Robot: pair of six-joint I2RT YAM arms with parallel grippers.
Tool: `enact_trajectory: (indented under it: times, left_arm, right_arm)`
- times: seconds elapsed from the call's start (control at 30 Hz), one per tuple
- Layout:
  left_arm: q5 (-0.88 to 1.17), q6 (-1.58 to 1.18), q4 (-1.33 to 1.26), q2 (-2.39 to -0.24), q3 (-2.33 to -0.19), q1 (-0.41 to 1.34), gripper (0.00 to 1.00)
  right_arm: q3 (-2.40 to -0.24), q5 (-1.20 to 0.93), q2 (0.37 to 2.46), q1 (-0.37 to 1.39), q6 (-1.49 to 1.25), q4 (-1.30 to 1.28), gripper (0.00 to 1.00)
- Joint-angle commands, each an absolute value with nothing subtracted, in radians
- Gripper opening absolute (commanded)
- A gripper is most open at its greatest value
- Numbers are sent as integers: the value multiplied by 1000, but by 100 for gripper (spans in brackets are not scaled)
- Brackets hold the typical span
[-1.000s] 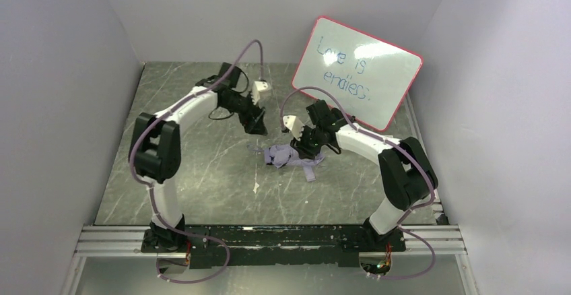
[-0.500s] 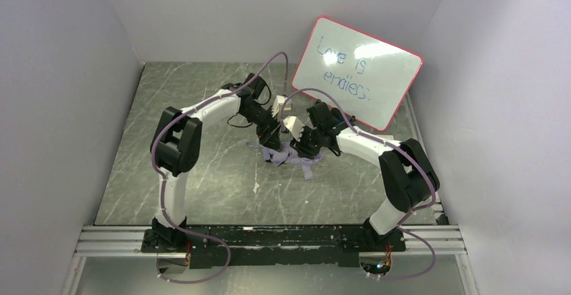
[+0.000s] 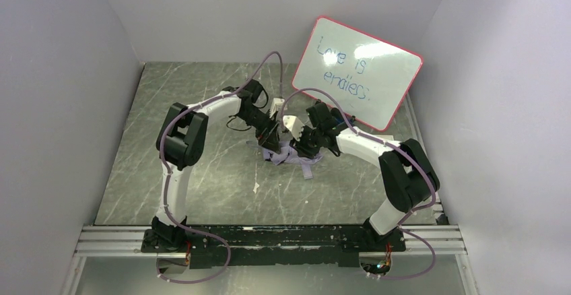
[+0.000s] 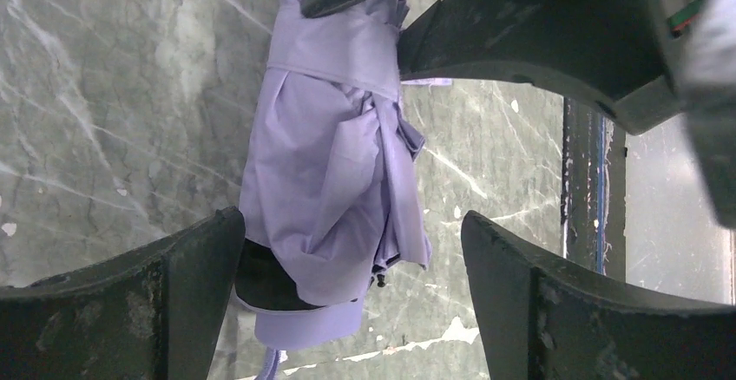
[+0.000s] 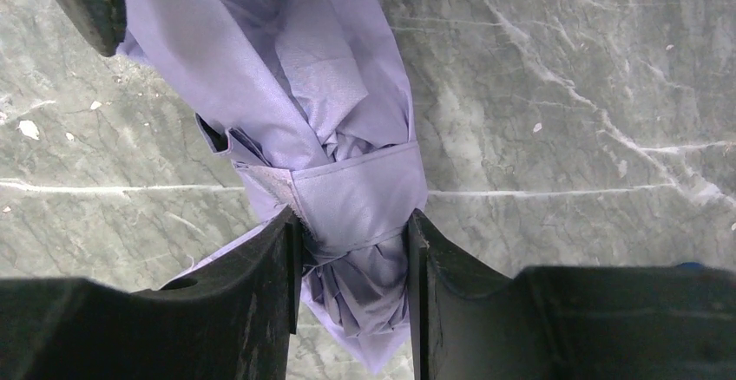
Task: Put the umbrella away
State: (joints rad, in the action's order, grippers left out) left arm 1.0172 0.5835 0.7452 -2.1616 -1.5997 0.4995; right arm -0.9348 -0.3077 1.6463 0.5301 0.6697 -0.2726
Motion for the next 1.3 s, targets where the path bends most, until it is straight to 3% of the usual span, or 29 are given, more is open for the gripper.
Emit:
enact_trajectory:
  times: [0.0, 0.37, 1.27]
  left_arm:
    - [1044, 597, 732, -2192, -1597, 503, 97]
    - [1075, 650, 811, -2221, -1640, 533, 97]
    - [952, 552, 688, -2261, -1573, 620, 97]
  right_arm:
    - [-868, -142, 1741, 529, 721, -284, 20]
    - [-801, -70, 1705, 579, 744, -200, 19]
    - [-714, -22, 1685, 676, 703, -122, 17]
